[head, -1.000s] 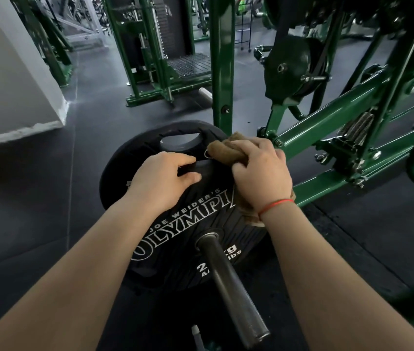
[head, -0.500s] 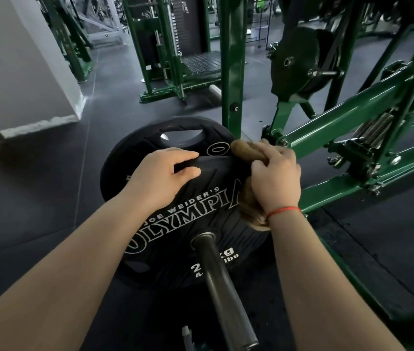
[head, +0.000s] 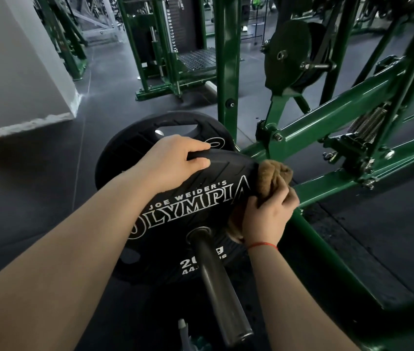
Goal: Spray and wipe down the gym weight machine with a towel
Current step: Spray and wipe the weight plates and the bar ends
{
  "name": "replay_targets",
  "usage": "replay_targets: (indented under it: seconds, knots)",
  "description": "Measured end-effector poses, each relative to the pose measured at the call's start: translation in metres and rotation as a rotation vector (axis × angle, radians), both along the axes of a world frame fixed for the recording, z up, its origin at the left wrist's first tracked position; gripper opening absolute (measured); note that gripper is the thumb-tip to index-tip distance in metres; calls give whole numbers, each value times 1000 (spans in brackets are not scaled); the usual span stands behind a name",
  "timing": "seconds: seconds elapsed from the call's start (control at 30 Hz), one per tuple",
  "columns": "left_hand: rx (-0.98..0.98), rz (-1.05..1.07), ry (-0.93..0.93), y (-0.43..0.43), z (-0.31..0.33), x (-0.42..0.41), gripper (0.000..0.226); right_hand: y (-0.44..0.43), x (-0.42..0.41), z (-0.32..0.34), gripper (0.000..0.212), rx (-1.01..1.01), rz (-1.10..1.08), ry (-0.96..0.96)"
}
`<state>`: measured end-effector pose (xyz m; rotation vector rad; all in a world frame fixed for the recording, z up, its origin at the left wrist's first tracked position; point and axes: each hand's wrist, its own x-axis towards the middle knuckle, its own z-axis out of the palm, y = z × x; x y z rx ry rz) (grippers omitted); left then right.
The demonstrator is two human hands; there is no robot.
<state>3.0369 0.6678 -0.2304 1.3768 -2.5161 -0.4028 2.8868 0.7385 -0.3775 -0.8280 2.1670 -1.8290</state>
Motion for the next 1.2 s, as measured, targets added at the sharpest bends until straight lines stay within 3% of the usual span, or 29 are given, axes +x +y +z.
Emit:
replay_targets:
  seconds: [0.1, 0.2, 0.4, 0.5, 0.63, 0.7, 0.77, 0.9, 1.03, 1.2]
  knots:
    - [61, -12, -27, -3, 6, 0, 46, 6, 20, 8, 56, 12, -18, -30]
    - [86, -9, 5, -4, 6, -1, 45, 11, 42, 10, 54, -83, 84, 146]
    - [134, 11, 116, -8, 5, -2, 46, 29, 56, -12, 45, 11, 354, 414]
    - [153, 18, 146, -7, 6, 0, 47, 31, 46, 1, 39, -62, 279, 382]
    - [175, 16, 292, -5, 9, 13, 45, 28, 53, 20, 58, -211, 185, 304]
    - [91, 64, 311, 2, 9, 33, 41, 19, 60, 26, 62, -170, 209, 317]
    - [24, 149, 245, 10, 6, 59, 38, 16, 68, 24, 53, -124, 232, 388]
    - [178, 206, 328, 22, -10, 100, 43, 30, 92, 0, 37, 55, 371, 533]
    - [183, 237, 432, 27, -22, 104, 46, 34, 86, 9, 31, 129, 383, 385]
    - [117, 235, 519, 28, -29, 92, 45, 35, 68, 32, 43, -195, 166, 180]
